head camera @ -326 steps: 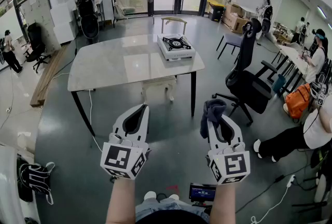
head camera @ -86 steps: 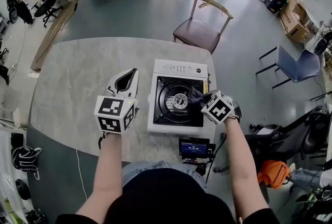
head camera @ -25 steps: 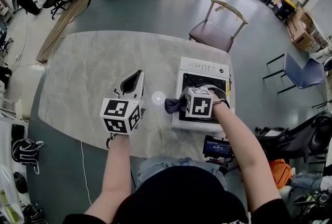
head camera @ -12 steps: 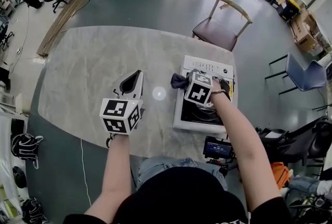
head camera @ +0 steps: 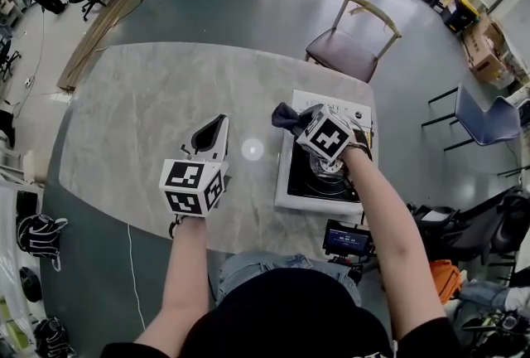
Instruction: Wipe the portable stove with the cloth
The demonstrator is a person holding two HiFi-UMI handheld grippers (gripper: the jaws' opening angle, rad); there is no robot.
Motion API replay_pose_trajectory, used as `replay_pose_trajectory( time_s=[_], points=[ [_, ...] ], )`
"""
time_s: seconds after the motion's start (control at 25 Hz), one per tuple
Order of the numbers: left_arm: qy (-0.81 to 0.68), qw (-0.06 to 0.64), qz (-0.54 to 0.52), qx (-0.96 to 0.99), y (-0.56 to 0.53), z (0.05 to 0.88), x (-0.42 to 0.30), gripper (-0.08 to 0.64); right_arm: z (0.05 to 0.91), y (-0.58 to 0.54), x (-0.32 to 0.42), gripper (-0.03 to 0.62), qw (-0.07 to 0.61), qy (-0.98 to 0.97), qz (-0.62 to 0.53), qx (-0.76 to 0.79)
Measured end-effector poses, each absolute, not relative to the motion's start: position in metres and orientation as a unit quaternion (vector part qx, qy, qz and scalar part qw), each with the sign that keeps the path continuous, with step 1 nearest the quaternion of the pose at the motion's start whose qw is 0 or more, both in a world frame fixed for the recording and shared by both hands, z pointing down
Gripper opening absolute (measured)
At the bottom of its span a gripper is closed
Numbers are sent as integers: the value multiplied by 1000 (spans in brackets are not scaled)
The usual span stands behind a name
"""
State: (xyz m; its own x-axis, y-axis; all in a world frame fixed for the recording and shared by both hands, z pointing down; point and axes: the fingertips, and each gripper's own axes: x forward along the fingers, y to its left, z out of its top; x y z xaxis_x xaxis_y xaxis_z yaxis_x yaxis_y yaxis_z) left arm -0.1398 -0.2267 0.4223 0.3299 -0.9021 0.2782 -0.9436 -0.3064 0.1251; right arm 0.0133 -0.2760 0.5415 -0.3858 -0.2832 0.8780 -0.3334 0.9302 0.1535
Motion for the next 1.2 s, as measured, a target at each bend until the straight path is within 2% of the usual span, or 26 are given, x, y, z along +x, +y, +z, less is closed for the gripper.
replay_pose_trajectory(
  time_s=[0.2, 0.44, 0.72, 1.2],
  points=[
    [-576, 141, 73, 802, -228, 423, -142, 6, 502, -313, 33, 86, 456, -842, 73, 279],
    [-573, 142, 77, 803, -228, 427, -135, 8, 516, -336, 74, 86, 404, -802, 224, 379],
    [-584, 147, 82, 794, -227, 429, -146, 8, 565, -320, 70, 85, 462, -787, 220, 345],
    [-585, 144, 90, 793, -226, 426, -141, 8, 567, -320, 88, 85, 528, -769, 180, 314]
  ],
)
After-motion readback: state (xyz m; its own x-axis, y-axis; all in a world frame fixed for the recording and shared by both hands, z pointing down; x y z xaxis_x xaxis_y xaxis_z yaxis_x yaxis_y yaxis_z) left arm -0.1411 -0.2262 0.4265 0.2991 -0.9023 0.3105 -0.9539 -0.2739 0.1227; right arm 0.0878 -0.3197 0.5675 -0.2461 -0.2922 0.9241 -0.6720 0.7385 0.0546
